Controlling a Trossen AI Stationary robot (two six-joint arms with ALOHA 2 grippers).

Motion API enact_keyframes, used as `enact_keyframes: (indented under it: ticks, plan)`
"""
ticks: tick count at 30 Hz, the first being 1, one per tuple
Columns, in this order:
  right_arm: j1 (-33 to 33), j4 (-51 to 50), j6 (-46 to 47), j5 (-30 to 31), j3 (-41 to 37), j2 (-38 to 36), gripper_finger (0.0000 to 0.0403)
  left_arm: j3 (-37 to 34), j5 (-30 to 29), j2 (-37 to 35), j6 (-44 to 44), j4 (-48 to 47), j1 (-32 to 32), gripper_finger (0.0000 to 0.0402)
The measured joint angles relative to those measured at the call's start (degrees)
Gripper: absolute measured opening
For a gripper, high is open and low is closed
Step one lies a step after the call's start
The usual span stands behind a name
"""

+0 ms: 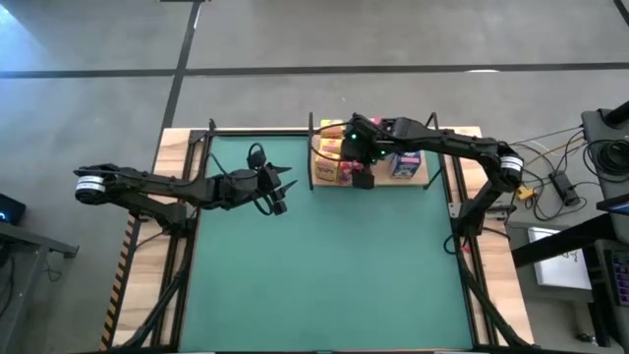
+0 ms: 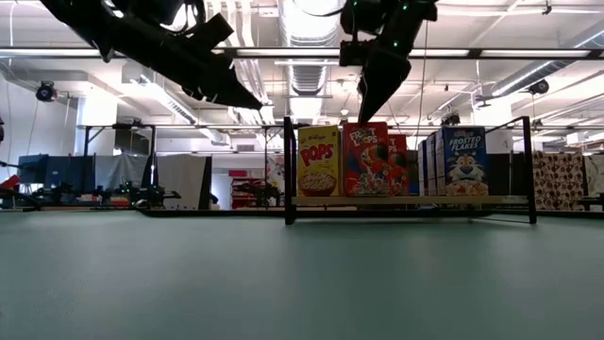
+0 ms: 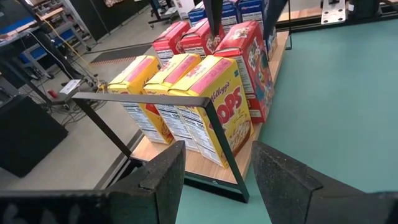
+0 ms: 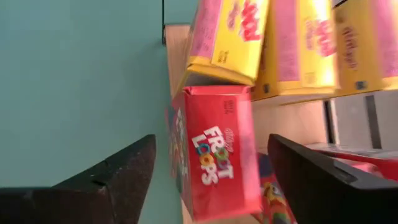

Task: Stack cereal on shelf
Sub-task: Put the red cereal box on the shelf aligned with the other red cereal boxes

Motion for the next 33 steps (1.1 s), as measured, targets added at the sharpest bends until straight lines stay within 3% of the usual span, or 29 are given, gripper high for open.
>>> enact_keyframes:
  ticks: [7, 23, 33]
  plan:
    - [-0.11, 0.28, -0.63, 0.04, -0.11, 3.41, 0.0293, -0.04, 0.02, 0.0, -0.19, -0.01, 0.0, 0.0168]
    - [-0.37, -1.19, -0.41, 0.04, -0.11, 2.11, 0.015, -0.04, 0.02, 0.0, -0.21, 0.01, 0.0, 0.0168]
    - [-0.7, -7.84, -0.99, 0.01, -0.11, 1.78, 0.0126, -0.06, 0.02, 0.01, -0.21, 0.0, 0.0, 0.0168]
